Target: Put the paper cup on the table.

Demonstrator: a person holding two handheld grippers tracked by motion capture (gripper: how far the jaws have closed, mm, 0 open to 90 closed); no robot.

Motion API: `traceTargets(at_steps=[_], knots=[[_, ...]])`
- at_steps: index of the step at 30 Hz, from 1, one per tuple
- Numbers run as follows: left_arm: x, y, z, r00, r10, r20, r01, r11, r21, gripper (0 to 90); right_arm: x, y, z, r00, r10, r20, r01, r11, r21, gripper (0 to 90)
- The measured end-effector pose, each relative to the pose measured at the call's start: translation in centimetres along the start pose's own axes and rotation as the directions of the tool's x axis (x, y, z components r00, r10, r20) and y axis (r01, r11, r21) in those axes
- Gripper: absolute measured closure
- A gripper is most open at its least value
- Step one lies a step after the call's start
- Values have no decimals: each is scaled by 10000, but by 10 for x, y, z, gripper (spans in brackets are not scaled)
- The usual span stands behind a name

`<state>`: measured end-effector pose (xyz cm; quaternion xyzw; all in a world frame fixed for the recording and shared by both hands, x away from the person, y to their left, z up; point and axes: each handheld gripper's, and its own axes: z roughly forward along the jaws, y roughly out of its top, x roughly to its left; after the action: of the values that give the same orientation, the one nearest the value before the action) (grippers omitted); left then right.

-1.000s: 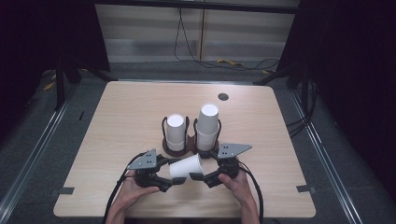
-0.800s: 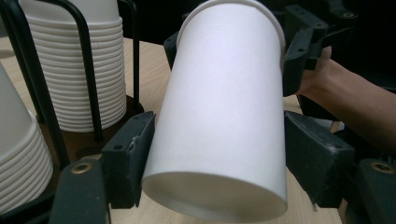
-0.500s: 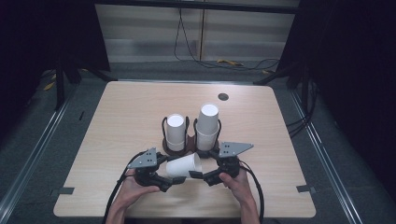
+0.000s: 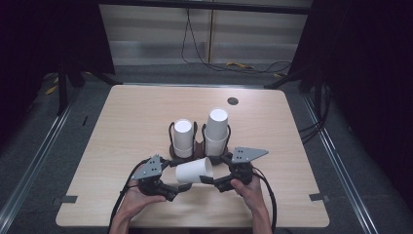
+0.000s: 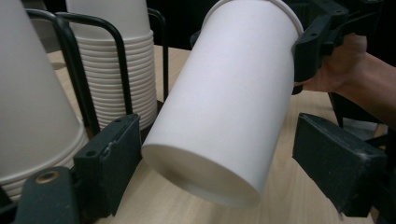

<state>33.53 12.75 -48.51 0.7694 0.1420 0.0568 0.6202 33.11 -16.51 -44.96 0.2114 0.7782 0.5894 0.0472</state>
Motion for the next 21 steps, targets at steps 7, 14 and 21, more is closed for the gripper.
traceTargets(at_steps=[7, 14, 21], knots=[[4, -7, -2, 9982, -520, -281, 520, 9986, -24, 155, -3, 1, -8, 9980, 310, 551, -310, 9995, -18, 246], [5, -12, -5, 9942, -704, -809, 685, 9973, -260, 155, -3, 3, -17, 9956, 419, 836, -430, 9990, 112, 246], [10, -17, -9, 9821, -930, -1640, 887, 9955, -336, 153, -3, 2, -26, 9894, 473, 1370, -528, 9979, 366, 247]])
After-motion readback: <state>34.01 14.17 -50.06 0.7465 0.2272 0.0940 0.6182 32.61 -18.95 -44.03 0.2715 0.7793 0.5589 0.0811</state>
